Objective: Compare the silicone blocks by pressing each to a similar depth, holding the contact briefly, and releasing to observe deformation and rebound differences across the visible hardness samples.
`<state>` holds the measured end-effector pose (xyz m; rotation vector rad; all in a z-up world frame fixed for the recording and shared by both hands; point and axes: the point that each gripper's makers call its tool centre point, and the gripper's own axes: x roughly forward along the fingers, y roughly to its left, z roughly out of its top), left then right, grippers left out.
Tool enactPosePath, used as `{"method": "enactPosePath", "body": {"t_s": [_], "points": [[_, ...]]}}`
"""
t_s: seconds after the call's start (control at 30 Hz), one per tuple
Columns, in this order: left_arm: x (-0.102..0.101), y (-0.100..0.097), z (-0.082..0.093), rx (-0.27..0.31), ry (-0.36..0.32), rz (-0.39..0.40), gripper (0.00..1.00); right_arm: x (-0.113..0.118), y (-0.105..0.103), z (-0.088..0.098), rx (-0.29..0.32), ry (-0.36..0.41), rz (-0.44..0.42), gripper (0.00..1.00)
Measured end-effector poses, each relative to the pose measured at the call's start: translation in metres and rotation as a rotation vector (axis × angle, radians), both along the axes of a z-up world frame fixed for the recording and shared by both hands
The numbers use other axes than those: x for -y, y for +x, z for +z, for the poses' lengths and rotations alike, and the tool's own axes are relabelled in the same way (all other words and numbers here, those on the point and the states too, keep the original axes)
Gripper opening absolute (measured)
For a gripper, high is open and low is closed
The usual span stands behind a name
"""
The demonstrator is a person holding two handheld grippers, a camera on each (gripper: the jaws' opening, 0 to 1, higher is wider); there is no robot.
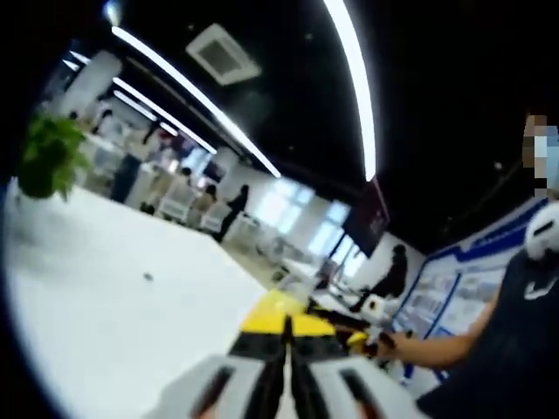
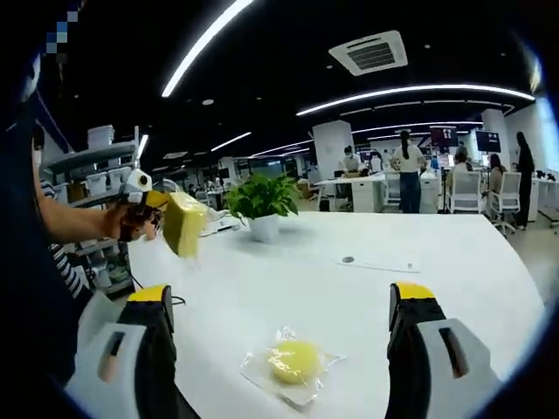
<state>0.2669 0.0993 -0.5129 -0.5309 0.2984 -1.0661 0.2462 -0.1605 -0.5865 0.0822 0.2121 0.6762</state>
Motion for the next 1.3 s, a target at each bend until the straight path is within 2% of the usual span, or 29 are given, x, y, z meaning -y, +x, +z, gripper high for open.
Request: {"method": "enactPosePath", "body": {"t_s": [0.2, 0.3, 0.47, 0.77, 1.3], "points": [[-0.003, 0.002, -0.023, -0.048, 0.014, 0.007, 0.00, 0.012, -0.007, -0.005, -0.003, 0.011, -0.044, 0.96], [-0.004, 0.000, -0.034, -0.077, 0.015, 0.012, 0.00, 0.018, -0.010, -0.015, -0.038, -0.003, -0.059, 0.96], [-0.007, 0.003, -0.053, -0.123, 0.016, 0.018, 0.00, 0.023, -0.016, -0.026, -0.036, -0.052, -0.073, 0.96], [-0.012, 0.005, -0.080, -0.198, 0.015, 0.018, 0.00, 0.032, -0.021, -0.042, -0.065, -0.056, -0.109, 0.96], [-0.013, 0.003, -0.123, -0.305, 0.025, 0.009, 0.00, 0.044, -0.031, -0.056, -0.082, -0.065, -0.149, 0.96]]}}
